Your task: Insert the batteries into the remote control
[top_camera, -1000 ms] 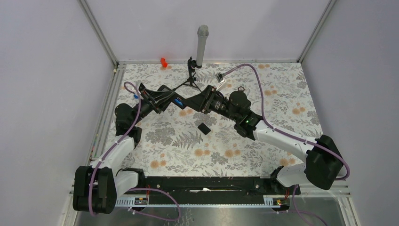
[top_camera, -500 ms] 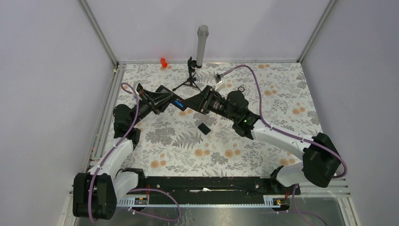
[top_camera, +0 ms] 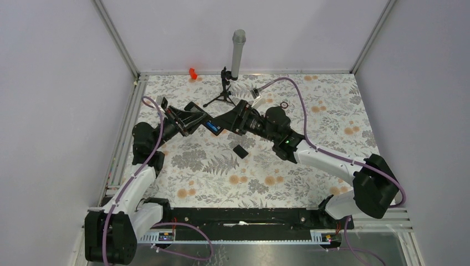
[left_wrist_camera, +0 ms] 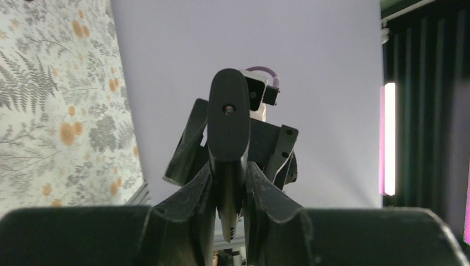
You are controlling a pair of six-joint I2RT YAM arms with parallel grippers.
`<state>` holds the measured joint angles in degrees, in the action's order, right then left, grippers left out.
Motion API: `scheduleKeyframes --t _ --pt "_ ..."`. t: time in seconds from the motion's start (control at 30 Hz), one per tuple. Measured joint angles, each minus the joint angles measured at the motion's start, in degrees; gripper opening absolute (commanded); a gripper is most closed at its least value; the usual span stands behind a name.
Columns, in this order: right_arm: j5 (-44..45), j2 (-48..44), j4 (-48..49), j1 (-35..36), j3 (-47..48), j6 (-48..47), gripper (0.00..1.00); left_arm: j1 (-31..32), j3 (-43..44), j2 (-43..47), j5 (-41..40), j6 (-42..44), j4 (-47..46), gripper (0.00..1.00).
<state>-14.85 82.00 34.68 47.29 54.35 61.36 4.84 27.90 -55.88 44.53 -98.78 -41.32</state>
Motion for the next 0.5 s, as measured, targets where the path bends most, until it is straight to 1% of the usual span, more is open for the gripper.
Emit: scheduleKeyframes --t 0.13,0.27,0.37,0.5 --pt "-1.29 -1.7 2.19 -1.51 -3.13 -1.64 0.85 0.04 2.47 2.03 0.09 9.49 7.17 0.0" --pt "-3.21 -3.72 2.54 -2.75 -4.74 -4.22 0.81 0.04 5.2 3.43 0.33 18.56 13.42 0.0" --pt "-5.16 -4.48 2.51 -2.8 -4.74 -6.64 0.75 0.04 6.1 4.09 0.7 22.8 16.15 0.0" --pt "-7.82 -4.7 2.36 -2.8 -4.74 -9.09 0.61 0.07 6.54 4.15 1.29 25.51 17.99 0.0"
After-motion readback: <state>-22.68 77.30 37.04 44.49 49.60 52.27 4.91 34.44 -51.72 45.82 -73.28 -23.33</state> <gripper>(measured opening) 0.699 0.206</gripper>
